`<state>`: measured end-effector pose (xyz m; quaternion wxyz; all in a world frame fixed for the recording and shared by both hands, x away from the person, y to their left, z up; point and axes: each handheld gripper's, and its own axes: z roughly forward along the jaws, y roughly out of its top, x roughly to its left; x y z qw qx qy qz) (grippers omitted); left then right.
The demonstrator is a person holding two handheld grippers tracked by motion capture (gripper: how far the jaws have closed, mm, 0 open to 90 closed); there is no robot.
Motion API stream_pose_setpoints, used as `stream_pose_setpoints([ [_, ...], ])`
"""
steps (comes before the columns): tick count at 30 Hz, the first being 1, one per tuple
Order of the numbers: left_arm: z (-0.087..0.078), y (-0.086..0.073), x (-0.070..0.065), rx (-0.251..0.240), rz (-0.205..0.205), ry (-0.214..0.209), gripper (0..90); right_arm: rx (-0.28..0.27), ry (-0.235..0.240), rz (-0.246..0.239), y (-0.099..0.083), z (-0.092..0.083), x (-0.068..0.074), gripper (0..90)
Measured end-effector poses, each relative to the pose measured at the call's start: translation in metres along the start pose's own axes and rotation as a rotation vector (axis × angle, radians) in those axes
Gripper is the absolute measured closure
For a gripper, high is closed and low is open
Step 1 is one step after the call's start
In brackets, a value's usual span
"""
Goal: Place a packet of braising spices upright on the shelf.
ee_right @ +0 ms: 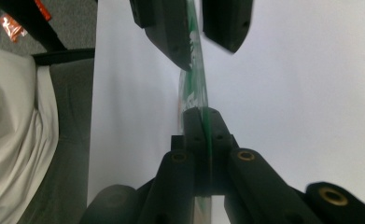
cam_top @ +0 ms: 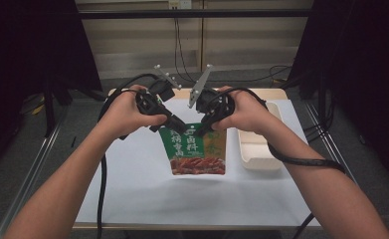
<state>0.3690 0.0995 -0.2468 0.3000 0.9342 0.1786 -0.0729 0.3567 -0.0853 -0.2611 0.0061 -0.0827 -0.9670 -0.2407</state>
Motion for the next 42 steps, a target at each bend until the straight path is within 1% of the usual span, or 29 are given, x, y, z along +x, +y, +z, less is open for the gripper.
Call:
stream_pose_setpoints([
  [1, 0.001, -0.004, 0.0, -0.034, -0.013, 0.006, 60.8, 0.008, -0.003, -0.001, 0.001, -0.001, 0.0, 90.0],
  [2, 0.001, -0.008, 0.001, -0.052, -0.011, 0.009, 56.6, 0.017, -0.01, 0.01, 0.002, -0.002, 0.0, 90.0],
  [4, 0.001, -0.015, 0.004, -0.101, -0.02, 0.022, 45.5, 0.029, -0.017, 0.009, 0.002, -0.005, -0.001, 90.0],
  [5, 0.0, -0.019, 0.005, -0.108, -0.025, 0.033, 40.5, 0.029, -0.019, -0.002, 0.003, -0.007, -0.002, 90.0],
  [6, -0.001, -0.022, 0.007, -0.105, -0.029, 0.053, 38.1, 0.031, -0.019, -0.002, 0.003, -0.008, -0.002, 90.0],
  [7, 0.0, -0.026, 0.009, -0.126, -0.038, 0.059, 32.6, 0.031, -0.024, 0.003, 0.003, -0.01, -0.003, 90.0],
  [8, 0.0, -0.029, 0.012, -0.121, -0.042, 0.07, 26.6, 0.033, -0.029, 0.014, 0.003, -0.012, -0.004, 90.0],
  [9, 0.0, -0.033, 0.013, -0.121, -0.051, 0.086, 24.2, 0.038, -0.033, 0.024, 0.004, -0.014, -0.005, 90.0],
  [10, 0.001, -0.037, 0.015, -0.121, -0.075, 0.082, 23.5, 0.037, -0.04, 0.028, 0.004, -0.015, -0.006, 90.0],
  [11, 0.003, -0.042, 0.017, -0.126, -0.105, 0.09, 21.0, 0.039, -0.039, 0.033, 0.003, -0.016, -0.007, 90.0],
  [12, 0.004, -0.045, 0.018, -0.127, -0.093, 0.104, 19.5, 0.046, -0.04, 0.036, 0.003, -0.018, -0.009, 90.0],
  [13, 0.005, -0.049, 0.021, -0.121, -0.057, 0.129, 18.8, 0.048, -0.045, 0.049, 0.003, -0.019, -0.009, 90.0],
  [15, 0.007, -0.056, 0.025, -0.115, -0.072, 0.152, 18.1, 0.057, -0.051, 0.059, 0.003, -0.021, -0.011, 90.0],
  [17, 0.01, -0.063, 0.029, -0.123, -0.071, 0.179, 15.8, 0.06, -0.057, 0.06, 0.002, -0.023, -0.013, 90.0],
  [18, 0.012, -0.066, 0.03, -0.136, -0.08, 0.184, 14.7, 0.061, -0.056, 0.061, 0.002, -0.023, -0.014, 90.0],
  [19, 0.015, -0.068, 0.029, -0.168, -0.11, 0.195, 13.0, 0.059, -0.066, 0.062, 0.002, -0.024, -0.015, 90.0],
  [20, 0.016, -0.071, 0.03, -0.174, -0.104, 0.205, 11.7, 0.061, -0.06, 0.073, 0.001, -0.024, -0.016, 90.0],
  [21, 0.017, -0.074, 0.031, -0.189, -0.104, 0.207, 11.1, 0.062, -0.06, 0.068, 0.001, -0.025, -0.017, 90.0],
  [22, 0.019, -0.077, 0.031, -0.214, -0.122, 0.218, 10.5, 0.06, -0.068, 0.075, 0.001, -0.025, -0.018, 90.0],
  [24, 0.021, -0.085, 0.034, -0.243, -0.145, 0.227, 7.8, 0.056, -0.064, 0.09, 0.001, -0.028, -0.021, 90.0],
  [25, 0.023, -0.088, 0.034, -0.258, -0.15, 0.237, 7.2, 0.059, -0.064, 0.089, 0.0, -0.029, -0.023, 90.0],
  [27, 0.025, -0.095, 0.035, -0.281, -0.149, 0.236, 5.3, 0.055, -0.07, 0.103, 0.0, -0.031, -0.024, 90.0],
  [28, 0.027, -0.098, 0.035, -0.28, -0.158, 0.239, 5.4, 0.056, -0.074, 0.101, 0.0, -0.032, -0.025, 90.0],
  [31, 0.034, -0.109, 0.035, -0.266, -0.127, 0.235, 3.4, 0.052, -0.08, 0.12, 0.0, -0.036, -0.026, 90.0],
  [32, 0.036, -0.114, 0.034, -0.272, -0.138, 0.238, 3.7, 0.051, -0.078, 0.125, 0.0, -0.038, -0.026, 90.0],
  [37, 0.044, -0.132, 0.035, -0.27, -0.133, 0.266, 3.4, 0.053, -0.093, 0.127, 0.001, -0.045, -0.025, 90.0],
  [39, 0.047, -0.138, 0.035, -0.258, -0.136, 0.26, 3.3, 0.058, -0.099, 0.138, 0.0, -0.048, -0.025, 90.0],
  [40, 0.05, -0.14, 0.035, -0.261, -0.139, 0.256, 3.3, 0.057, -0.104, 0.137, 0.0, -0.049, -0.025, 90.0],
  [42, 0.054, -0.145, 0.035, -0.253, -0.135, 0.265, 3.5, 0.063, -0.102, 0.139, -0.001, -0.051, -0.025, 90.0],
])
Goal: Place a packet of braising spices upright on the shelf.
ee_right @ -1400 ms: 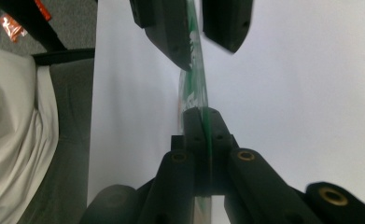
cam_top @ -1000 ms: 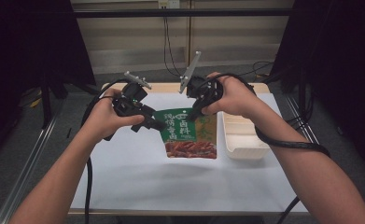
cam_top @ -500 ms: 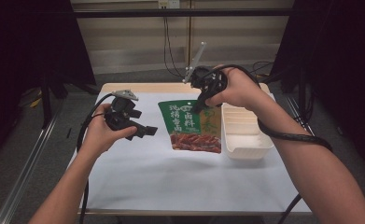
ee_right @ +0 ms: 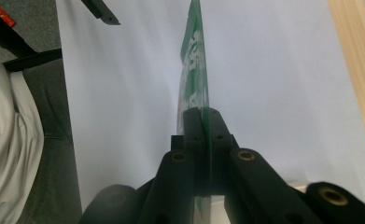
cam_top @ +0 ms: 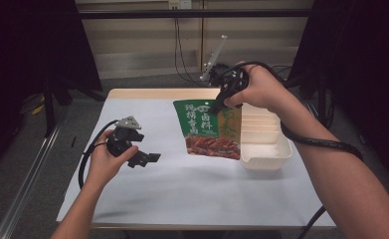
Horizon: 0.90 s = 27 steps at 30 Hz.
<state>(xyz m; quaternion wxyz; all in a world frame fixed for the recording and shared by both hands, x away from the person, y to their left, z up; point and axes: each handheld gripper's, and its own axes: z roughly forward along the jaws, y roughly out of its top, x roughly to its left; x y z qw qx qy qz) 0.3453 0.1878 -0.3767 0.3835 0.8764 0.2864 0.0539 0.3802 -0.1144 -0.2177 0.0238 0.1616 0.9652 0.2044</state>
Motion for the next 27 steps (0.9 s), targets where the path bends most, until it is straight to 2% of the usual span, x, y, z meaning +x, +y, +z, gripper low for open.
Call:
stream_pose_setpoints([
  [6, 0.009, -0.016, 0.002, -0.001, -0.01, -0.004, 3.7, -0.006, -0.007, 0.011, -0.001, -0.005, -0.003, 90.0],
  [7, 0.011, -0.019, 0.002, 0.0, -0.018, -0.015, 3.7, -0.007, -0.01, 0.008, 0.0, -0.006, -0.004, 90.0],
  [12, 0.016, -0.029, 0.005, -0.017, -0.04, -0.018, 3.7, -0.009, -0.018, 0.021, -0.003, -0.009, -0.01, 90.0],
  [13, 0.017, -0.031, 0.006, -0.017, -0.038, -0.002, 3.6, -0.012, -0.017, 0.018, -0.004, -0.01, -0.012, 90.0],
  [14, 0.018, -0.032, 0.007, -0.019, -0.038, -0.006, 3.6, -0.011, -0.019, 0.025, -0.005, -0.01, -0.013, 90.0],
  [16, 0.02, -0.033, 0.008, 0.013, -0.038, -0.013, 3.6, -0.012, -0.022, 0.026, -0.006, -0.012, -0.015, 90.0],
  [17, 0.02, -0.034, 0.009, 0.021, -0.032, 0.004, 3.7, -0.013, -0.028, 0.034, -0.007, -0.013, -0.015, 90.0],
  [18, 0.021, -0.035, 0.009, 0.007, -0.045, -0.008, 3.7, -0.011, -0.032, 0.036, -0.008, -0.014, -0.016, 90.0],
  [20, 0.021, -0.037, 0.01, 0.011, -0.045, -0.019, 3.7, -0.015, -0.032, 0.048, -0.01, -0.015, -0.019, 90.0],
  [22, 0.021, -0.039, 0.011, 0.016, -0.047, -0.006, 3.8, -0.018, -0.034, 0.05, -0.012, -0.017, -0.02, 90.0],
  [27, 0.021, -0.044, 0.013, 0.007, -0.064, -0.004, 3.8, -0.018, -0.041, 0.058, -0.016, -0.021, -0.026, 90.0],
])
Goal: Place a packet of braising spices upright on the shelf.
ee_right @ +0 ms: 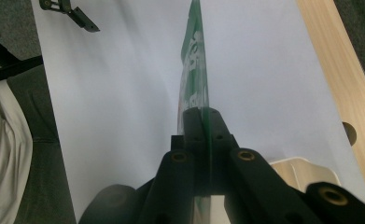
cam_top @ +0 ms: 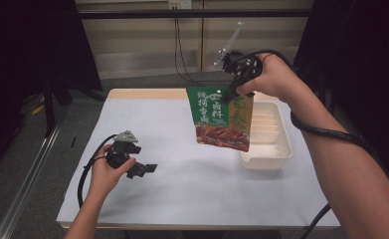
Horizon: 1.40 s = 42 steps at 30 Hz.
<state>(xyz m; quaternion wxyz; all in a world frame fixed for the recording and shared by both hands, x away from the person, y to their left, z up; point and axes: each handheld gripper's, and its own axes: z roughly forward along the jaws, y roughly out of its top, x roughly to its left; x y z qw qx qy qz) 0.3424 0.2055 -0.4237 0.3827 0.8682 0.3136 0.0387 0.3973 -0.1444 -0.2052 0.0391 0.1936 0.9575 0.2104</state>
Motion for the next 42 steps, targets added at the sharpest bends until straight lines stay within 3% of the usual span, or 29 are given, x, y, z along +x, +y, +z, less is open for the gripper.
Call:
stream_pose_setpoints([
  [6, 0.0, -0.003, 0.002, -0.001, -0.016, -0.01, 3.8, 0.021, -0.005, 0.032, -0.003, -0.004, -0.008, 90.0],
  [17, 0.0, -0.005, 0.001, 0.008, -0.01, -0.011, 3.8, 0.019, -0.032, 0.083, -0.008, -0.014, -0.021, 90.0],
  [42, 0.002, -0.006, 0.0, 0.014, -0.004, -0.013, 3.8, 0.018, -0.067, 0.184, -0.077, -0.033, -0.039, 90.0],
])
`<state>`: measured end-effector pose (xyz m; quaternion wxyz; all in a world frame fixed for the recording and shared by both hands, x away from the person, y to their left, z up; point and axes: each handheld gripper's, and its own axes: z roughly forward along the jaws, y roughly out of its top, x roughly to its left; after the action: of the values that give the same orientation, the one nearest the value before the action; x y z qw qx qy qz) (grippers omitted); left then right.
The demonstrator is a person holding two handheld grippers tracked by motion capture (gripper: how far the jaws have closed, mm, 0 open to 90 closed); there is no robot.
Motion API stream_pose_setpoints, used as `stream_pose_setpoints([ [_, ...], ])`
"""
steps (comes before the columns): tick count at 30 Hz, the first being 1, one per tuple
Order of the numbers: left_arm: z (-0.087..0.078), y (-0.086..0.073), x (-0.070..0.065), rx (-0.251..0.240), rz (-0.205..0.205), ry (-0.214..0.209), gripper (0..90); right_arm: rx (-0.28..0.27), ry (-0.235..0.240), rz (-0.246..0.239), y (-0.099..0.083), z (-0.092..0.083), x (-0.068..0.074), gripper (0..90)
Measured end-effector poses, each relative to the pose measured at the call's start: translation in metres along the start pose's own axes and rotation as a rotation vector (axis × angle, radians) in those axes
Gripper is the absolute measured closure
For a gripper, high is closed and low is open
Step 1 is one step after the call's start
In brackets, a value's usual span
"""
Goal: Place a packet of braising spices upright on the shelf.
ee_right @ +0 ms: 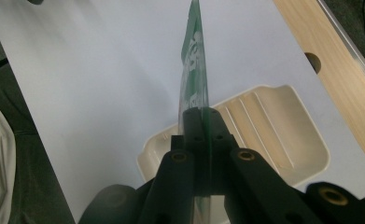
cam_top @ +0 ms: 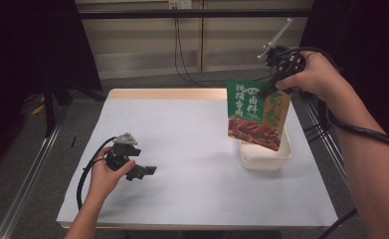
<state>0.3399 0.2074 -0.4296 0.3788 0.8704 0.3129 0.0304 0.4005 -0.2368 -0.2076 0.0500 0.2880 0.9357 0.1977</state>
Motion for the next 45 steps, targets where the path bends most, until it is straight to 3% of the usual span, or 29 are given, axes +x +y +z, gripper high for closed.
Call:
stream_pose_setpoints([
  [29, 0.001, -0.001, -0.001, 0.004, 0.002, 0.009, 3.8, 0.012, -0.022, 0.082, -0.04, -0.006, -0.015, 90.0],
  [45, 0.0, -0.002, 0.0, 0.001, -0.008, 0.003, 3.8, 0.046, -0.018, 0.093, -0.045, 0.008, -0.017, 90.0],
])
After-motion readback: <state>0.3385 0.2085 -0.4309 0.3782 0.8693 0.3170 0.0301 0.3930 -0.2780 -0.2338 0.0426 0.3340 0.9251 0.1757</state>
